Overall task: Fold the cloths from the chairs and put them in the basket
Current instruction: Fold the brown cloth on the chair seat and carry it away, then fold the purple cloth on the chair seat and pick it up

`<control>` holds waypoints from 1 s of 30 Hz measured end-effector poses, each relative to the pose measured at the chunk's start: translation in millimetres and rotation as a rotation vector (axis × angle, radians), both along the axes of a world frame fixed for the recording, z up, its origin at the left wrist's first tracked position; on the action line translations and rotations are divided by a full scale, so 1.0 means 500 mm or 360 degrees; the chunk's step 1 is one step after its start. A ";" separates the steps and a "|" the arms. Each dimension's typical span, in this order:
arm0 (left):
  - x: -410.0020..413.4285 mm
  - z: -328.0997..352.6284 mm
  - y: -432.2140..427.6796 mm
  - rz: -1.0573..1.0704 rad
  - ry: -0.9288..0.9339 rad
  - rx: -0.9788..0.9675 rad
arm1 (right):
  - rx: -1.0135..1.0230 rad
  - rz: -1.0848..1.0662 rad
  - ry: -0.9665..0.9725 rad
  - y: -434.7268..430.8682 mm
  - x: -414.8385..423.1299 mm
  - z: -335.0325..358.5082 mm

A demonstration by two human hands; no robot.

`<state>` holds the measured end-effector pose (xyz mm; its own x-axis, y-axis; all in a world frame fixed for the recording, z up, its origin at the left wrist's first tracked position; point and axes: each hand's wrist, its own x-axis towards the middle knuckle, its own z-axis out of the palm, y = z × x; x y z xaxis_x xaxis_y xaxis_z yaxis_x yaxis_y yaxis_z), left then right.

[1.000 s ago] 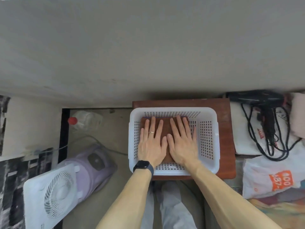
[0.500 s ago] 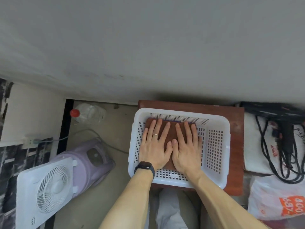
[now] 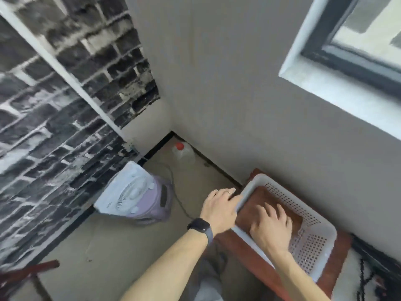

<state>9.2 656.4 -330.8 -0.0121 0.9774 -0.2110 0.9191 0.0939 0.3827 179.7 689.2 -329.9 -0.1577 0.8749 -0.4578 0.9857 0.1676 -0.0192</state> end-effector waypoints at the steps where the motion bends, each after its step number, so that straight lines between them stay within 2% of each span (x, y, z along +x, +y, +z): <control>1: -0.045 0.020 -0.045 0.0192 -0.0017 0.0036 | 0.0056 0.0136 0.0119 -0.022 -0.058 0.033; 5: -0.234 0.083 -0.301 0.0961 -0.0040 0.0009 | 0.0150 0.0690 0.0730 -0.176 -0.332 0.163; 11: -0.422 0.177 -0.847 0.1854 0.0092 0.0103 | 0.0001 0.1432 0.1060 -0.554 -0.629 0.304; 16: -0.443 0.303 -1.302 0.2586 0.0248 0.0393 | -0.0223 0.1955 0.1158 -0.927 -0.755 0.362; 20: -0.425 0.399 -1.575 0.2952 0.0494 0.0463 | -0.0409 0.2352 0.1298 -1.187 -0.825 0.417; 24: -0.416 0.453 -1.767 0.3205 0.0644 0.0502 | -0.0577 0.2589 0.1440 -1.388 -0.891 0.481; 30: -0.458 0.503 -1.995 0.3543 0.0671 0.0607 | -0.0729 0.2918 0.1688 -1.625 -1.011 0.545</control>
